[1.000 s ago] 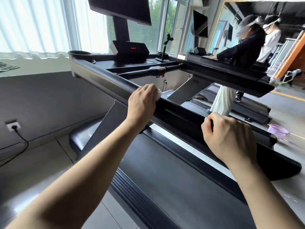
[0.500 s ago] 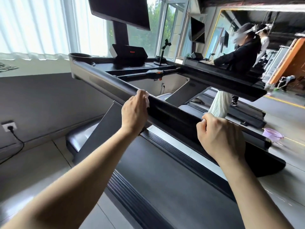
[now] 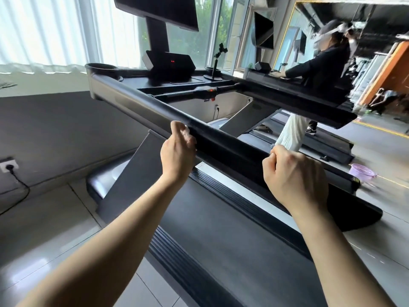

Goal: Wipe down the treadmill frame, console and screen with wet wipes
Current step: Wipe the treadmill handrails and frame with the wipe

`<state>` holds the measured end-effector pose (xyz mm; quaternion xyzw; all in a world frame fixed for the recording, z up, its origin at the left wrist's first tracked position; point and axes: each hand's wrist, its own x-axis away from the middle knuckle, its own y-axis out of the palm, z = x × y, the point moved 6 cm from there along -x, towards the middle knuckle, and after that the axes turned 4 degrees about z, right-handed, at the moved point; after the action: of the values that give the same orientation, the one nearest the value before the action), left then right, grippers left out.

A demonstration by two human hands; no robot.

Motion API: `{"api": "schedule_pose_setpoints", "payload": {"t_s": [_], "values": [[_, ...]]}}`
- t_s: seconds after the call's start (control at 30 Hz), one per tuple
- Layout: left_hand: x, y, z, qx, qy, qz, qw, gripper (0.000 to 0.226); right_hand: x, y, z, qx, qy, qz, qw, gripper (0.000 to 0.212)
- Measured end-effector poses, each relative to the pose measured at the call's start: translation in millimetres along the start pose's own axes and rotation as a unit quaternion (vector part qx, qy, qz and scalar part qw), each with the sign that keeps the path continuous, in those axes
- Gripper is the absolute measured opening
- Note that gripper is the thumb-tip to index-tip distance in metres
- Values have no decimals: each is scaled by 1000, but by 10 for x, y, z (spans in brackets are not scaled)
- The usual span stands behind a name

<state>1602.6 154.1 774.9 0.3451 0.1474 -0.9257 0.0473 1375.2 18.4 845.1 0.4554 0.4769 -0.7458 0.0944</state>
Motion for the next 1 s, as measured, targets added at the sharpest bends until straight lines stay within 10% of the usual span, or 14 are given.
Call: {"api": "schedule_pose_setpoints", "payload": {"t_s": [0.23, 0.47, 0.8, 1.0], "values": [[560, 70, 325, -14, 149, -58, 987, 9, 2, -52, -19, -5, -7, 12, 1000, 25], [-134, -85, -352, -45, -28, 25, 998, 12, -11, -62, -31, -6, -2, 12, 1000, 28], [617, 12, 270, 6, 158, -39, 987, 24, -3, -82, -38, -1, -8, 12, 1000, 31], [-25, -108, -261, -62, 20, 8, 998, 8, -3, -39, -28, 13, -1, 7, 1000, 29]]}}
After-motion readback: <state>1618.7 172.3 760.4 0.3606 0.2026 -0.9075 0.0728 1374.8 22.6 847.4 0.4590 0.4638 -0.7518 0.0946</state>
